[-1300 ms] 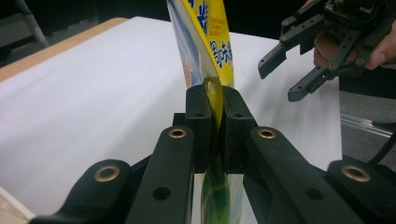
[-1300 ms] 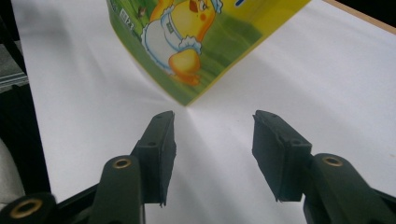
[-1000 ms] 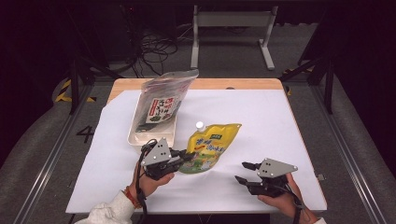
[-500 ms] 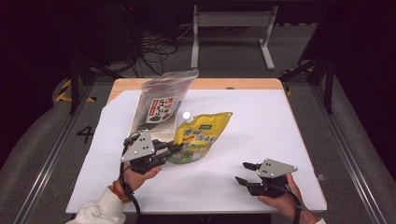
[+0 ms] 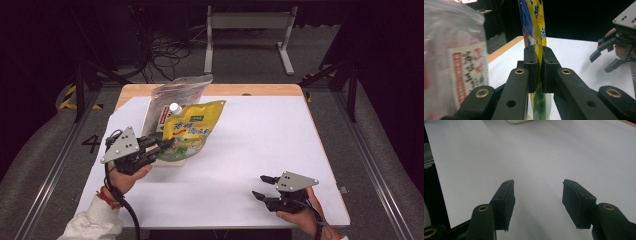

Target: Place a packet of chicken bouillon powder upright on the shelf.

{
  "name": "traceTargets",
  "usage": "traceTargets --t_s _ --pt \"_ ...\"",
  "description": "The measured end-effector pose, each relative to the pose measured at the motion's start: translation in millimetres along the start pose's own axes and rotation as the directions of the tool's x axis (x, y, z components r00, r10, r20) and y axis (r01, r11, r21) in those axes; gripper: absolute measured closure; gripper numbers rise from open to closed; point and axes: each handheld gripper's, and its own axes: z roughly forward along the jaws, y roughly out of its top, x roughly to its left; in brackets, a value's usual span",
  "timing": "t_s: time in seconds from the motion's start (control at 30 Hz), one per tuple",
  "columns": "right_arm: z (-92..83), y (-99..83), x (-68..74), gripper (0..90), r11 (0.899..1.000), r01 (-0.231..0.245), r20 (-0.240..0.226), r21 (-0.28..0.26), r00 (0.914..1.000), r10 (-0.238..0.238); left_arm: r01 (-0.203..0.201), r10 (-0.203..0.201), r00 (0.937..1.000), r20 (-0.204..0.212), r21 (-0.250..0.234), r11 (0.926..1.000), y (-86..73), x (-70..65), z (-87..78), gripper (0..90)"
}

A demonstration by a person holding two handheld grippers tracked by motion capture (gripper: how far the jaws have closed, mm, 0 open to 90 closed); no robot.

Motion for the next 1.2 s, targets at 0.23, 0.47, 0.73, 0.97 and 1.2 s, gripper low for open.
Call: traceTargets --t_s 0.23,0.47,0.73,0.97,1.2 --pt "1.9 -0.9 0.7 42.5 1.000 0.001 -0.004 0.012 1.0000 -0.001 0.013 -0.013 0.9998 -0.017 -0.007 0.9999 -6.4 17.3 -14.3 84.9" --pt "4.4 -1.4 0.8 42.2 1.000 0.005 -0.010 0.023 0.9999 -0.004 0.039 -0.038 0.9987 -0.033 0.015 0.9991 -18.4 32.3 -20.2 85.0" --pt "5.2 -1.7 1.4 42.0 1.000 0.007 -0.016 0.027 0.9999 -0.006 0.070 -0.070 0.9970 -0.032 0.009 0.9975 -30.9 40.0 -12.9 85.1" --pt "7.3 -2.1 2.4 41.5 0.999 0.007 -0.026 0.033 0.9997 -0.007 0.093 -0.093 0.9956 -0.015 0.049 0.9944 -48.1 45.0 4.5 85.2" --pt "8.0 -2.4 2.9 41.4 0.999 0.011 -0.030 0.037 0.9995 -0.010 0.123 -0.122 0.9924 -0.015 0.055 0.9909 -58.7 49.8 8.5 85.1"
